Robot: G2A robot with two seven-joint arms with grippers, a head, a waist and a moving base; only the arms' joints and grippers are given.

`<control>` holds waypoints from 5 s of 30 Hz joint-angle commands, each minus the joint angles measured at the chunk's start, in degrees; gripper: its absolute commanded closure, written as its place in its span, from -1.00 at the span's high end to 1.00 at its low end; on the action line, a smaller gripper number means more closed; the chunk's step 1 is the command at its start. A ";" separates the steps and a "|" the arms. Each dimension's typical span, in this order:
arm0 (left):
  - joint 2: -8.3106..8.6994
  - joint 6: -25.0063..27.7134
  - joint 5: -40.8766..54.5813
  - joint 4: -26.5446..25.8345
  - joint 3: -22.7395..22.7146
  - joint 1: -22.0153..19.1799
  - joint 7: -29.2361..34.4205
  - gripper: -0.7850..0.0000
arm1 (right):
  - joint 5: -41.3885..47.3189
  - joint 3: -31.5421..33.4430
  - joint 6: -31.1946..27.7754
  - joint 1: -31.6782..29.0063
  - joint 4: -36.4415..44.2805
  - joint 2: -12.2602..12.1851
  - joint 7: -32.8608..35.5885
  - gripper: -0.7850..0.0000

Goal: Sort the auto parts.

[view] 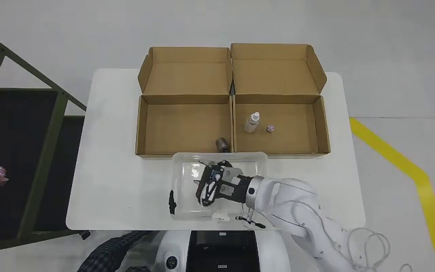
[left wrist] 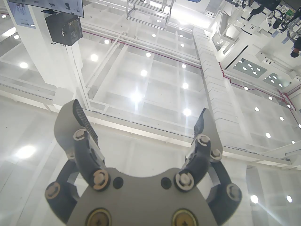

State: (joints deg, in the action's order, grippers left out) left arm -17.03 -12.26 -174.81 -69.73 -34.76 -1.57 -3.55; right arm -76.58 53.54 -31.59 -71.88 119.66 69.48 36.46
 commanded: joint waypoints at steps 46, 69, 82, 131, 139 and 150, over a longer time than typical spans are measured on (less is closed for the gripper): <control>0.00 0.00 0.00 0.00 0.00 0.00 0.00 1.00 | -0.39 -3.68 -15.00 1.96 -8.30 -2.49 6.96 0.18; 0.00 0.00 0.00 0.00 0.00 0.00 0.00 1.00 | 4.20 -9.42 -10.36 8.32 -15.90 -0.58 4.86 -0.43; 0.00 0.00 0.00 0.00 0.00 0.00 0.00 1.00 | 6.05 -6.40 -10.88 6.87 -11.76 -1.58 3.43 -1.00; 0.00 0.00 0.00 0.00 0.00 0.00 0.00 1.00 | 22.46 10.10 -7.24 3.96 -1.28 -4.81 -1.10 -1.00; 0.00 0.00 0.00 0.00 0.00 0.00 0.00 1.00 | 19.09 6.26 -4.10 6.78 -4.31 -4.21 -1.60 -1.00; 0.00 0.00 0.00 0.00 0.00 0.00 0.00 1.00 | 15.90 0.26 2.90 13.97 -8.85 -2.32 -3.00 -1.00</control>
State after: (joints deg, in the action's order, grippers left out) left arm -17.03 -12.26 -174.81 -69.73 -34.76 -1.57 -3.55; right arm -60.08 54.42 -29.49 -58.67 111.18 66.96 33.39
